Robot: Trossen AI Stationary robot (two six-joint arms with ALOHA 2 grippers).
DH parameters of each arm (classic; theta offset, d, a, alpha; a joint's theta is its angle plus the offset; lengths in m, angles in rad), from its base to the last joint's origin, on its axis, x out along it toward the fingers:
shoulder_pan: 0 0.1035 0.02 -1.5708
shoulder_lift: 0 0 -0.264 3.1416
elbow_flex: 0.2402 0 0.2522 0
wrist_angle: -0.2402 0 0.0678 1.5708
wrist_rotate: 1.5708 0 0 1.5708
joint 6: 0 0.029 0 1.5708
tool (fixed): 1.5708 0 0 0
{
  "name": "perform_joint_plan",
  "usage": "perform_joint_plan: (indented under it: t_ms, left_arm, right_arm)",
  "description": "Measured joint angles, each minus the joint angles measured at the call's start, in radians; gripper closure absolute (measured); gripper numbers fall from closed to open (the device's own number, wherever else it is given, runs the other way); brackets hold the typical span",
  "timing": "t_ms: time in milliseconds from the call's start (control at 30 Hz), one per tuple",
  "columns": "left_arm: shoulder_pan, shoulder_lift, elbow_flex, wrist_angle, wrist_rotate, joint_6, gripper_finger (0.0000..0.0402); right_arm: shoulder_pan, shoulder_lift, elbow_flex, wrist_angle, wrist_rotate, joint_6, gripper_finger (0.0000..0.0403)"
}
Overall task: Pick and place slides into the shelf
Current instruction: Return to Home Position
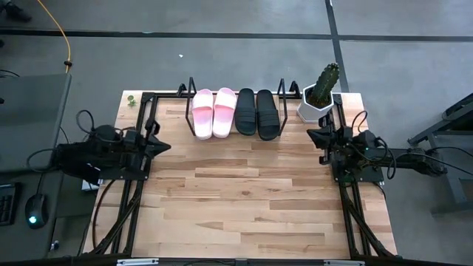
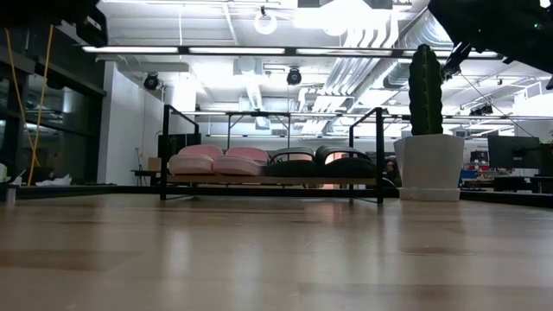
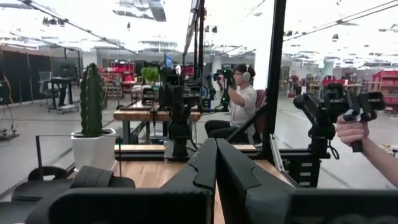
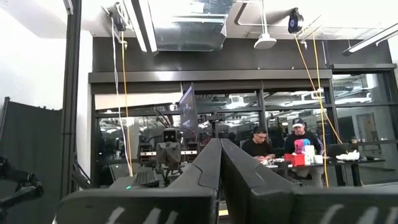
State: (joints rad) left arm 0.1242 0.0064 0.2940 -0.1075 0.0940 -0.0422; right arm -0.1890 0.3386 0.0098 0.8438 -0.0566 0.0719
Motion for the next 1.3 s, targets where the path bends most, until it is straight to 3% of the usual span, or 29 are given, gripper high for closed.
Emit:
perform_joint_plan:
  t_ms: [300,467,767,1033,1300]
  left_arm:
    - [0.000,-0.001,-0.193,0.397,0.029,-0.048,0.0401]
    - [0.000,0.000,-0.280,0.494,0.016,-0.041,0.0401]
    - [0.000,0.000,-0.285,0.480,-0.001,-0.044,0.0401]
    - [0.000,0.000,-0.285,0.471,-0.001,-0.042,0.0401]
    - [0.000,0.000,-0.285,0.468,0.000,-0.042,0.0401]
  right_arm:
    - [0.000,0.001,0.000,-0.020,0.004,0.000,0.0403]
    - [0.000,0.001,0.000,-0.032,0.004,0.000,0.0403]
    - [0.000,0.001,0.000,-0.038,-0.007,-0.001,0.0403]
    - [0.003,0.000,0.000,-0.005,-0.124,0.027,0.0403]
    - [0.137,0.016,-0.001,-0.009,-0.026,-0.030,0.0403]
